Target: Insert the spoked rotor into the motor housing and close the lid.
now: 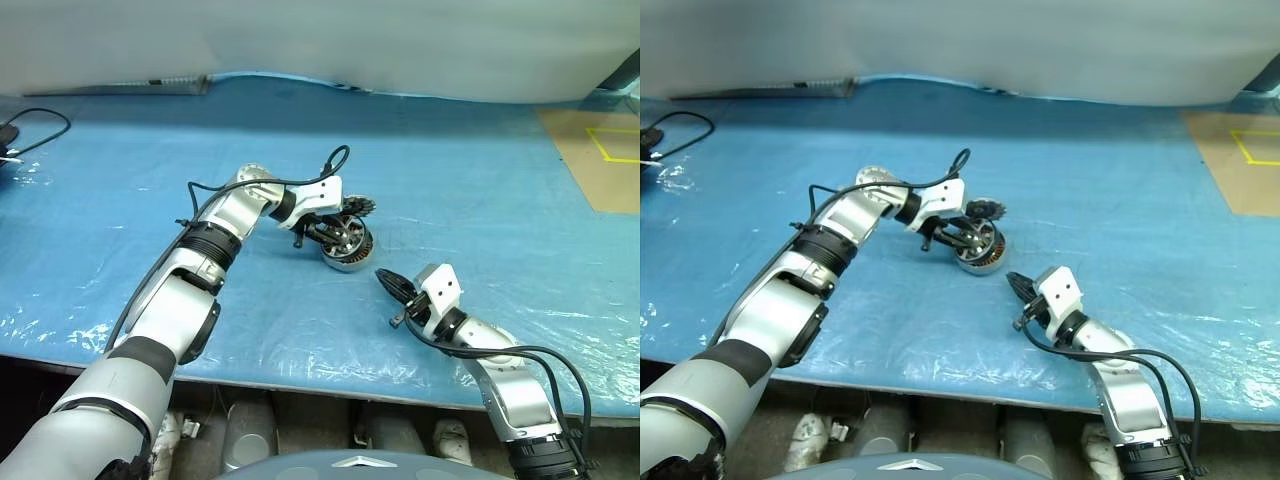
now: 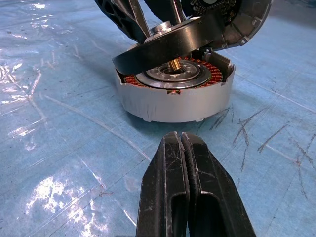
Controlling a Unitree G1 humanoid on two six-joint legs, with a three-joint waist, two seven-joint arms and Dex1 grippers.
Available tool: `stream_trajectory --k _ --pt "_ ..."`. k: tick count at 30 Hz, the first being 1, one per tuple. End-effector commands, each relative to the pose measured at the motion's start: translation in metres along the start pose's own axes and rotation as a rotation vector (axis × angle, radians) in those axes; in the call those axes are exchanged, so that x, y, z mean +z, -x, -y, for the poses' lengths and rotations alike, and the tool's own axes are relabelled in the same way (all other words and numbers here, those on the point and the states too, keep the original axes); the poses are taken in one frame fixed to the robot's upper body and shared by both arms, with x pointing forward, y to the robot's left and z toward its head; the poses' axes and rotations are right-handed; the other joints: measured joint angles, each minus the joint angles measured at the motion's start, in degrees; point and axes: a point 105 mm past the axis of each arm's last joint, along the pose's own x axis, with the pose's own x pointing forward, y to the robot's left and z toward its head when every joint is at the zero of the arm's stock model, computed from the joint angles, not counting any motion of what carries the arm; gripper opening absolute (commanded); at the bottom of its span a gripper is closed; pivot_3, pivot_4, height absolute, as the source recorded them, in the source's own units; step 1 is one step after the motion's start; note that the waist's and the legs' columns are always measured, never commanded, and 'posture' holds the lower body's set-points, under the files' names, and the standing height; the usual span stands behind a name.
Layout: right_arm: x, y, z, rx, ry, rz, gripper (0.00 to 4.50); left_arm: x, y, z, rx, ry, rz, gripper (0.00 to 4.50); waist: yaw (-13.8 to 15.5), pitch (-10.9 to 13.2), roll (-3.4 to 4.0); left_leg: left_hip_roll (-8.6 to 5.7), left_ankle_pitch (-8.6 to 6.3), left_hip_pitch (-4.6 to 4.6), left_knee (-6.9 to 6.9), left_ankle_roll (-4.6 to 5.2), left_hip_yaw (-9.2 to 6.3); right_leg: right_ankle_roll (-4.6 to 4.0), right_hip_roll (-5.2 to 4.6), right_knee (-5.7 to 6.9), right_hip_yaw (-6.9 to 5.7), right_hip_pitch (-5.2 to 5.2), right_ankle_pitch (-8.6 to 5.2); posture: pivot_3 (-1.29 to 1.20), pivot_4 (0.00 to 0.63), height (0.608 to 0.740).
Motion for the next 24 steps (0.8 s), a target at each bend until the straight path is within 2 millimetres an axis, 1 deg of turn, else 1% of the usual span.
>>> stream_trajectory --k 1,3,4,7,10,11,12,15,17,19,22,24 --pt "0.006 -0.001 0.000 -0.002 0.019 0.024 0.00 0.006 0.004 -0.005 0.009 -0.033 -0.008 1.34 0.00 0.00 0.00 0.00 0.00 0.00 0.00 0.00 0.00 0.00 0.00 0.00 0.00 0.00 0.00 0.00 0.150 0.740" --pt "0.006 -0.001 0.001 -0.001 0.020 0.023 0.00 0.007 0.003 -0.004 0.003 -0.031 0.000 2.05 0.00 0.00 0.00 0.00 0.00 0.00 0.00 0.00 0.00 0.00 0.00 0.00 0.00 0.00 0.00 0.00 0.150 0.740" --pt "0.006 -0.001 0.001 -0.001 0.021 0.022 0.00 0.008 0.003 -0.003 -0.002 -0.029 0.007 2.24 0.00 0.00 0.00 0.00 0.00 0.00 0.00 0.00 0.00 0.00 0.00 0.00 0.00 0.00 0.00 0.00 0.150 0.740" --pt "0.006 -0.001 0.001 0.000 0.023 0.021 0.00 0.010 0.002 -0.001 -0.015 -0.026 0.018 3.21 0.08 0.01 -0.01 0.00 0.00 -0.01 -0.01 -0.01 0.00 0.00 0.00 -0.01 0.00 0.00 0.00 0.00 0.150 0.740" --pt "0.006 -0.001 0.001 0.002 0.023 0.021 0.00 0.009 0.001 0.001 -0.027 -0.027 0.017 4.30 0.09 0.01 -0.02 -0.01 0.00 -0.02 -0.01 -0.01 0.00 0.00 -0.01 -0.02 0.00 0.00 0.00 0.00 0.150 0.740" --pt "0.006 -0.001 0.001 0.002 0.023 0.021 0.00 0.009 0.000 0.002 -0.030 -0.027 0.019 4.47 0.09 0.01 -0.02 -0.01 0.00 -0.02 -0.01 -0.01 0.00 0.00 -0.01 -0.02 0.00 0.00 0.00 0.00 0.150 0.740" --pt "0.006 -0.001 0.001 0.002 0.023 0.021 0.00 0.010 0.000 0.002 -0.033 -0.027 0.025 4.47 0.09 0.02 -0.02 -0.01 -0.01 -0.01 -0.01 -0.01 0.00 0.00 -0.01 -0.02 0.00 0.00 0.00 0.00 0.150 0.740" --pt "0.006 0.000 0.001 0.002 0.022 0.019 0.00 0.022 0.001 0.006 -0.059 -0.010 0.100 4.47 0.09 0.02 -0.02 -0.01 -0.01 -0.02 -0.01 -0.02 0.00 0.00 -0.01 -0.02 0.00 0.00 0.00 0.00 0.150 0.740" --pt "0.006 0.001 0.001 0.000 0.022 0.019 0.00 0.028 0.005 0.012 -0.095 0.010 0.148 4.05 0.08 0.02 -0.02 -0.01 -0.02 -0.02 -0.03 -0.02 0.00 -0.01 -0.01 -0.03 0.00 0.00 0.00 0.00 0.150 0.740" --pt "0.006 0.002 0.002 -0.002 0.021 0.020 0.00 0.031 0.009 0.019 -0.136 0.029 0.189 3.50 0.03 0.02 -0.02 0.00 0.00 -0.02 -0.05 -0.01 0.00 -0.01 -0.01 -0.03 0.00 -0.02 -0.01 0.00 0.150 0.740" --pt "0.007 0.003 0.006 -0.014 0.026 0.021 0.00 0.028 0.017 0.032 -0.175 0.065 0.223 2.42 -0.12 0.03 0.00 0.01 0.01 0.02 -0.10 0.03 0.02 -0.02 0.00 -0.03 0.00 -0.02 -0.01 0.00 0.150 0.740" --pt "0.009 0.001 0.013 -0.040 0.023 0.021 0.00 0.022 0.023 0.043 -0.191 0.104 0.244 1.69 -0.19 0.04 0.01 0.02 0.00 0.04 -0.14 0.02 0.03 -0.02 0.00 -0.03 0.00 -0.02 -0.01 0.00 0.150 0.740"
